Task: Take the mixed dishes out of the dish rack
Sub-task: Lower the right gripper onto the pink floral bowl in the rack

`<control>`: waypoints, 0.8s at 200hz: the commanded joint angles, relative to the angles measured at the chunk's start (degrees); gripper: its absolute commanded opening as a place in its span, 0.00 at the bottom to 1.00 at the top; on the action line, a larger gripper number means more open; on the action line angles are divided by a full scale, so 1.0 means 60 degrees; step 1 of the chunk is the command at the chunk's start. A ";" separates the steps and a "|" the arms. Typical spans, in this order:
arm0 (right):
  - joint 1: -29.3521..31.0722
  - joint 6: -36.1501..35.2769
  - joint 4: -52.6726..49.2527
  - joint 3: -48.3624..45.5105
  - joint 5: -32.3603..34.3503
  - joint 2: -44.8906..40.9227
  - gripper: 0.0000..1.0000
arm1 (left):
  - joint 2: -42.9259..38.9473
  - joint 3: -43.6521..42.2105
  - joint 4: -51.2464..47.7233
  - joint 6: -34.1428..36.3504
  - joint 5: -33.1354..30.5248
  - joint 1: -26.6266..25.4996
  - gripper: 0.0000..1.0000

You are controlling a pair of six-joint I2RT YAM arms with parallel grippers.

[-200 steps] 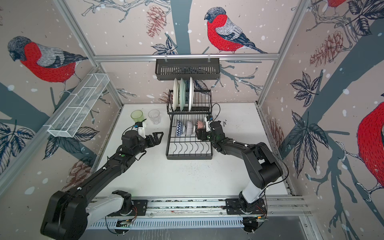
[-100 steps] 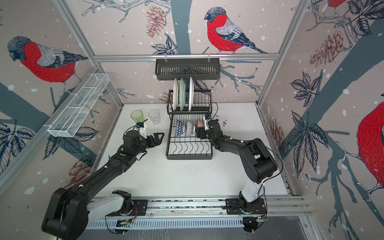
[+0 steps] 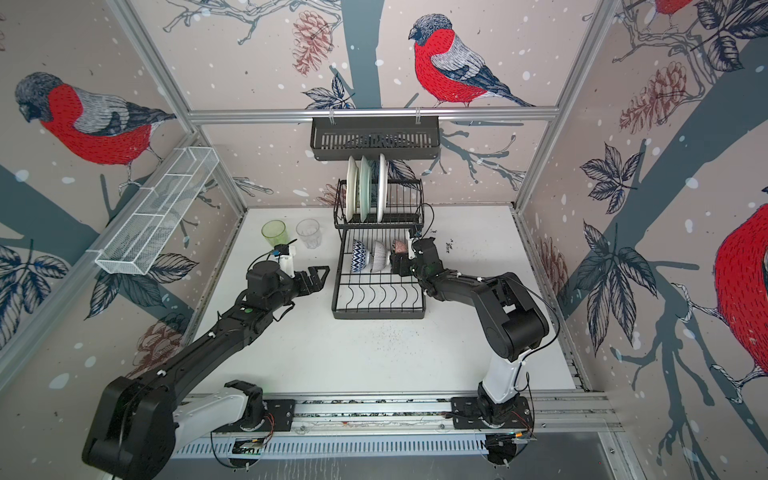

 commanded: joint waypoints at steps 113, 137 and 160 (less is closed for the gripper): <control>0.0414 -0.0235 0.0321 0.0023 0.0350 0.0239 0.72 | -0.0193 0.0027 0.0075 0.0131 -0.0012 -0.0117 0.97; 0.0560 -0.0416 0.0312 0.0041 0.0624 0.0240 0.72 | -0.0229 0.0027 0.0096 0.0122 -0.0005 -0.0141 0.97; 0.0735 -0.0576 0.0430 -0.0065 0.1126 0.0123 0.70 | -0.0236 0.0026 0.0074 0.0127 -0.0027 -0.0146 0.97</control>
